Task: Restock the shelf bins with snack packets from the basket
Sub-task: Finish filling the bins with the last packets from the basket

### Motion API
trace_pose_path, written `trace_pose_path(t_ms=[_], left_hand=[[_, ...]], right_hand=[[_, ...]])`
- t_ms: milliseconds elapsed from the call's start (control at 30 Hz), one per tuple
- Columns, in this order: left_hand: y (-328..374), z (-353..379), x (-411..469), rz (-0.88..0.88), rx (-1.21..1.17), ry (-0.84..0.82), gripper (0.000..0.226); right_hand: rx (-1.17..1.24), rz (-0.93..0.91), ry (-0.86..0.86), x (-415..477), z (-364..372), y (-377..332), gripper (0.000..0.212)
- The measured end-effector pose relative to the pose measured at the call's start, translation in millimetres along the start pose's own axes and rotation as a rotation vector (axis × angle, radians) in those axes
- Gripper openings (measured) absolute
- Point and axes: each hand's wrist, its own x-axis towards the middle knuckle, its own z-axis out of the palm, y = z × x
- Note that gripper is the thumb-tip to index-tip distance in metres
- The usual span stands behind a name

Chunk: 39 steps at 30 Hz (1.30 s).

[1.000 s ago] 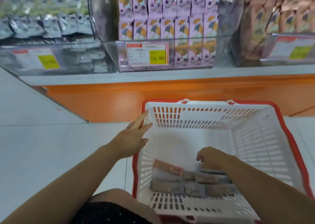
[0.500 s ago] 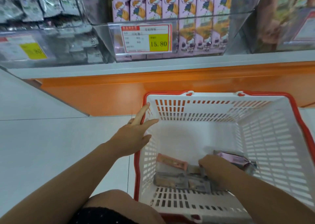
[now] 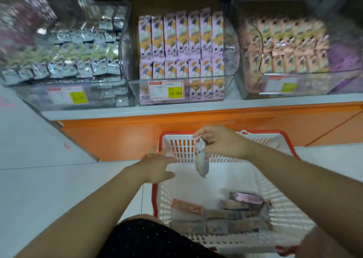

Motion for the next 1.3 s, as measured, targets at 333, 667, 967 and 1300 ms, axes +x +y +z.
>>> trace_pose_path(t_ms=[333, 667, 967, 1300], left_hand=[[39, -23, -84, 0.317, -0.827, 0.491, 0.034], [14, -49, -127, 0.157, -1.002, 1.202, 0.029], [-48, -116, -126, -0.173, -0.807, 1.41, 0.024], [-98, -219, -82, -0.584, -0.419, 1.331, 0.051]], right_hand=[[0.602, -0.187, 0.041, -35, -20, -84, 0.039], [0.434, -0.31, 0.356, -12, 15, -123, 0.033], [-0.651, -0.442, 0.282, 75, 3, -193, 0.05], [-0.798, -0.618, 0.419, 117, -6, -179, 0.049]])
